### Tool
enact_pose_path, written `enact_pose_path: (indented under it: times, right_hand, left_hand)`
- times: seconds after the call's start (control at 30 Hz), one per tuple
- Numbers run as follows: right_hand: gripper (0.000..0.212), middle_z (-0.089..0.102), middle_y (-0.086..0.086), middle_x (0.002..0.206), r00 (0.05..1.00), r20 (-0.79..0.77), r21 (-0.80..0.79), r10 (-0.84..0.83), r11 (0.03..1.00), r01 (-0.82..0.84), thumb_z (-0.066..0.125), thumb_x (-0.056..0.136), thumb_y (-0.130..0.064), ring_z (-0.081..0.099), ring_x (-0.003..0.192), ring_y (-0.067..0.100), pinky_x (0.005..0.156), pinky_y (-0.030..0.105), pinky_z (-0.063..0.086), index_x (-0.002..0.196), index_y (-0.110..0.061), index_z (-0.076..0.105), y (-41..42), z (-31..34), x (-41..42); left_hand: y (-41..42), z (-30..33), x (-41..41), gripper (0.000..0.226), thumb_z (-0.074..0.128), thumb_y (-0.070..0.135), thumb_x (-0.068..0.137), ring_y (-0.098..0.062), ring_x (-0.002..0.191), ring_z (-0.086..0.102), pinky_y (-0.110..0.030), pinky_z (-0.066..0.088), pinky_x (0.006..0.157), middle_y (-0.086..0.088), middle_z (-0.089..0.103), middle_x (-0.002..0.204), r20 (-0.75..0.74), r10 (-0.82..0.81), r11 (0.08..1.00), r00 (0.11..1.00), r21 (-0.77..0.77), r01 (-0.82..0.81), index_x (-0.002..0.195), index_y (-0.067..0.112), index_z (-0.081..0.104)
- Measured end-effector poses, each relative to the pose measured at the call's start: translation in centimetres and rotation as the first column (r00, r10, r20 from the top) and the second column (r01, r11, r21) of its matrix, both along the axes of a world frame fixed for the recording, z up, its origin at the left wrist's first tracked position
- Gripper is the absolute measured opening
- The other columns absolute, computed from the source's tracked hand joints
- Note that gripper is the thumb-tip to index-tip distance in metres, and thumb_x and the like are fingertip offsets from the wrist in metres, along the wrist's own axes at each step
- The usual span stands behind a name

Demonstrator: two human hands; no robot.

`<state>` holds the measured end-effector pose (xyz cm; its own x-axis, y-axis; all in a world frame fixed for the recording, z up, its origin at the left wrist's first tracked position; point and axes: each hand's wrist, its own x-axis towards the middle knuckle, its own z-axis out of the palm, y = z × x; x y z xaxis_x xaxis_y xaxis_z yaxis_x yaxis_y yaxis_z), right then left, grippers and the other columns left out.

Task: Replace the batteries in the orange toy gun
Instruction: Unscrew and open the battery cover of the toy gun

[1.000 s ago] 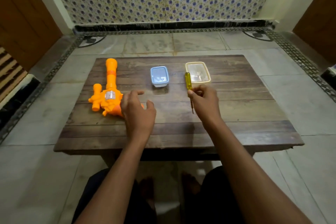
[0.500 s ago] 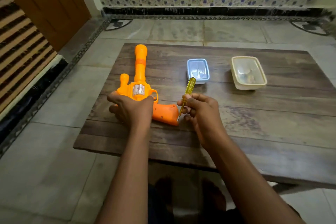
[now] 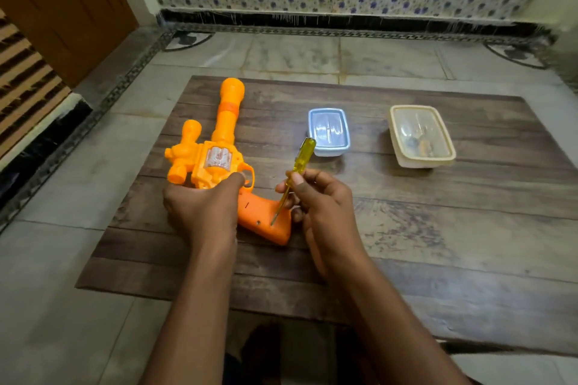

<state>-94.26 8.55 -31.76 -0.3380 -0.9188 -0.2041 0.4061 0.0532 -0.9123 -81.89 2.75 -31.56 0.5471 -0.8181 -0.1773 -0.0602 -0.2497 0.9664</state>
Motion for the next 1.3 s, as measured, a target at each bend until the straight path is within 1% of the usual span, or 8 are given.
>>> enact_pose_path:
  times: [0.13, 0.27, 0.4, 0.53, 0.7, 0.97, 1.2, 1.3]
  right_hand:
    - [0.018, 0.072, 0.005, 0.076, 0.999, 0.042, -0.054, -0.018, 0.998, 0.02, 0.055, 0.102, -0.002, 0.055, 0.057, 0.005, 0.05, 0.013, 0.042, 0.118, 0.004, 0.062, -0.3, 0.1, 0.1]
    - [0.029, 0.074, 0.003, 0.078, 0.999, 0.042, -0.115, -0.031, 0.993, 0.035, 0.055, 0.103, -0.005, 0.058, 0.062, 0.009, 0.061, 0.025, 0.042, 0.132, -0.006, 0.057, -0.7, 0.1, -0.6]
    - [0.04, 0.073, 0.007, 0.083, 0.99, -0.136, -0.202, -0.03, 0.979, 0.002, 0.052, 0.104, 0.001, 0.062, 0.065, 0.009, 0.063, 0.024, 0.051, 0.143, -0.007, 0.049, -0.3, 0.7, -0.8]
    - [0.047, 0.065, 0.032, 0.094, 0.942, -0.331, -0.264, -0.058, 0.964, -0.033, 0.052, 0.103, -0.001, 0.062, 0.072, 0.026, 0.072, 0.038, 0.055, 0.149, -0.009, 0.041, 0.1, 0.9, -0.6]
    - [0.044, 0.064, 0.031, 0.092, 0.906, -0.42, -0.256, -0.059, 0.965, -0.056, 0.053, 0.101, -0.009, 0.067, 0.083, 0.045, 0.076, 0.061, 0.056, 0.143, -0.014, 0.041, 0.1, 0.7, -0.4]
    - [0.041, 0.067, 0.018, 0.095, 0.865, -0.495, -0.29, -0.086, 0.954, -0.071, 0.05, 0.1, -0.007, 0.065, 0.076, 0.033, 0.072, 0.061, 0.055, 0.139, -0.011, 0.039, 0.4, 0.9, -0.5]
    - [0.035, 0.067, 0.019, 0.095, 0.848, -0.525, -0.3, -0.068, 0.948, -0.11, 0.051, 0.101, -0.003, 0.068, 0.084, 0.029, 0.075, 0.059, 0.055, 0.134, -0.007, 0.041, 0.5, 1.1, -0.7]
    - [0.034, 0.069, 0.015, 0.095, 0.861, -0.506, -0.308, -0.06, 0.944, -0.115, 0.051, 0.101, -0.002, 0.069, 0.084, 0.03, 0.076, 0.057, 0.057, 0.134, -0.007, 0.04, 0.6, 1.1, -0.8]
  left_hand:
    - [-0.3, -0.7, -1.0, 0.032, 0.09, 0.005, 0.053, -0.016, 0.071, 0.074, -0.035, 0.06, 0.069, 0.008, 0.079, 0.075, -0.328, -0.052, 0.996, 0.943, -0.087, 0.025, 0.079, 0.017, 0.076]
    - [-1.0, -0.8, -1.2, 0.048, 0.085, -0.004, 0.067, -0.027, 0.089, 0.078, -0.04, 0.066, 0.072, -0.011, 0.08, 0.104, -0.599, -0.057, 0.996, 0.799, -0.087, 0.006, 0.112, 0.01, 0.075]
    - [-0.7, -0.5, -1.7, 0.067, 0.085, 0.008, 0.067, -0.038, 0.105, 0.076, -0.053, 0.064, 0.074, -0.021, 0.074, 0.122, -0.727, -0.067, 0.998, 0.683, -0.038, 0.057, 0.132, 0.011, 0.066]
    - [-0.3, 0.1, -2.3, 0.077, 0.082, 0.001, 0.072, -0.05, 0.103, 0.074, -0.069, 0.06, 0.08, -0.029, 0.069, 0.128, -0.73, -0.115, 0.992, 0.673, -0.117, 0.043, 0.143, 0.015, 0.054]
    - [0.2, 0.4, -2.8, 0.051, 0.069, -0.008, 0.091, -0.026, 0.071, 0.08, -0.04, 0.064, 0.057, -0.021, 0.074, 0.111, -0.721, -0.108, 0.994, 0.684, -0.085, 0.068, 0.139, 0.004, 0.056]
    - [0.7, 1.3, -3.3, 0.051, 0.069, -0.011, 0.09, -0.015, 0.058, 0.076, -0.031, 0.061, 0.05, -0.011, 0.073, 0.092, -0.702, -0.083, 0.996, 0.708, -0.045, 0.072, 0.138, 0.0, 0.056]
    - [0.8, 1.3, -3.3, 0.051, 0.072, -0.008, 0.09, -0.012, 0.058, 0.076, -0.032, 0.063, 0.051, -0.008, 0.073, 0.095, -0.682, -0.066, 0.997, 0.728, -0.02, 0.072, 0.137, 0.004, 0.056]
    - [0.8, 1.3, -3.3, 0.038, 0.071, -0.008, 0.09, -0.011, 0.055, 0.075, -0.031, 0.062, 0.051, -0.006, 0.071, 0.092, -0.687, -0.059, 0.998, 0.724, -0.014, 0.067, 0.121, 0.01, 0.058]
